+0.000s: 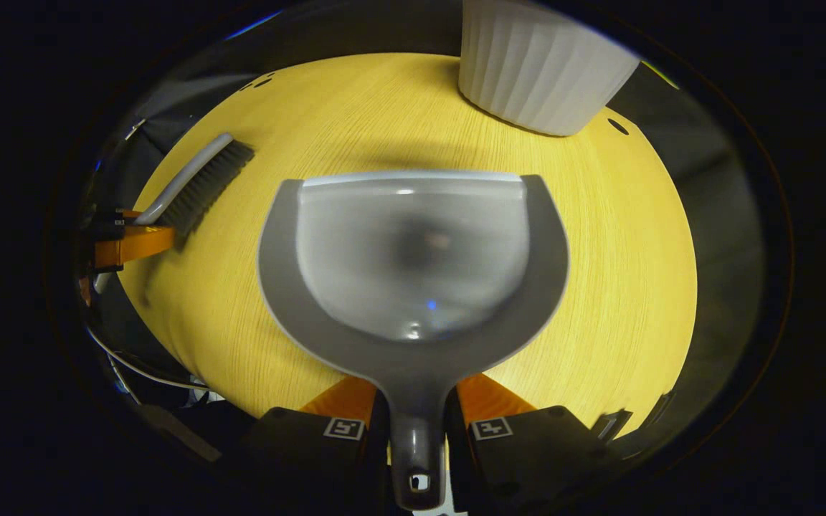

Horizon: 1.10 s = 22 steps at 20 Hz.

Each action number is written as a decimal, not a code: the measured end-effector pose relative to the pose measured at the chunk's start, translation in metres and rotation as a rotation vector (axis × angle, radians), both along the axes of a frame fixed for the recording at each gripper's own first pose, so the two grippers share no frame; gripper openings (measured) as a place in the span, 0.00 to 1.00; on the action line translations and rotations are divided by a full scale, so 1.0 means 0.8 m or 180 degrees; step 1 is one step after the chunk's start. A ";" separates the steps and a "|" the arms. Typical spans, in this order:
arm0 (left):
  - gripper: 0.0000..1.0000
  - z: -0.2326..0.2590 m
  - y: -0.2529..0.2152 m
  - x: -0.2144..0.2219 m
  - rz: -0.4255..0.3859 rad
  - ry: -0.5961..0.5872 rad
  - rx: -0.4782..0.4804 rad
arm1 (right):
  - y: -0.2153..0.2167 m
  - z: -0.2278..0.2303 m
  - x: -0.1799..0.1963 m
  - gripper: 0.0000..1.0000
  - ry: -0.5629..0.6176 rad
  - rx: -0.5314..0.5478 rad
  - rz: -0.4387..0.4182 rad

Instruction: Pick up the small broom and dustpan from the desktop, sweep the trash into the dustpan with the broom, and then empty the trash into the garbage bin.

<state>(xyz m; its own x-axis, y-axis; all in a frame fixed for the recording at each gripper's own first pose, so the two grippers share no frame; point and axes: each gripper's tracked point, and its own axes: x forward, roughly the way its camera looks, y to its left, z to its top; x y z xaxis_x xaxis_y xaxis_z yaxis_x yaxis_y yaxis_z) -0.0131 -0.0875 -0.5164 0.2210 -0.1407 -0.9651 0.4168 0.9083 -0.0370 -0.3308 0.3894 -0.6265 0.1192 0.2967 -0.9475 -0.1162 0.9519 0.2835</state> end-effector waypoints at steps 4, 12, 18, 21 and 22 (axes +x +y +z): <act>0.33 0.002 0.002 0.003 -0.0114 -0.0034 0.0066 | 0.001 0.009 -0.006 0.49 0.0003 0.0095 -0.0083; 0.64 0.059 -0.007 0.014 -0.0190 -0.0330 -0.0087 | -0.033 0.078 0.008 0.89 -0.0367 0.0188 -0.0434; 0.65 0.178 -0.044 0.071 -0.0131 -0.1273 -0.0622 | -0.082 0.183 0.081 0.92 -0.1296 0.0027 -0.0778; 0.66 0.244 -0.068 0.099 -0.0125 -0.1741 -0.0946 | -0.096 0.255 0.124 0.92 -0.1943 0.0045 -0.0896; 0.66 0.267 -0.076 0.103 -0.0132 -0.1872 -0.1011 | -0.101 0.277 0.136 0.92 -0.2119 0.0030 -0.0900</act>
<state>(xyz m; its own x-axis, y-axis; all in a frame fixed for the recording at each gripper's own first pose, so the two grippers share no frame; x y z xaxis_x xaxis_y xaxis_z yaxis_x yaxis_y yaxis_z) 0.0696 -0.1482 -0.3027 0.6859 -0.4178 -0.5958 0.4836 0.8735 -0.0558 -0.2221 0.3086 -0.4050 0.7436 0.1770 -0.6448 -0.0167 0.9689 0.2468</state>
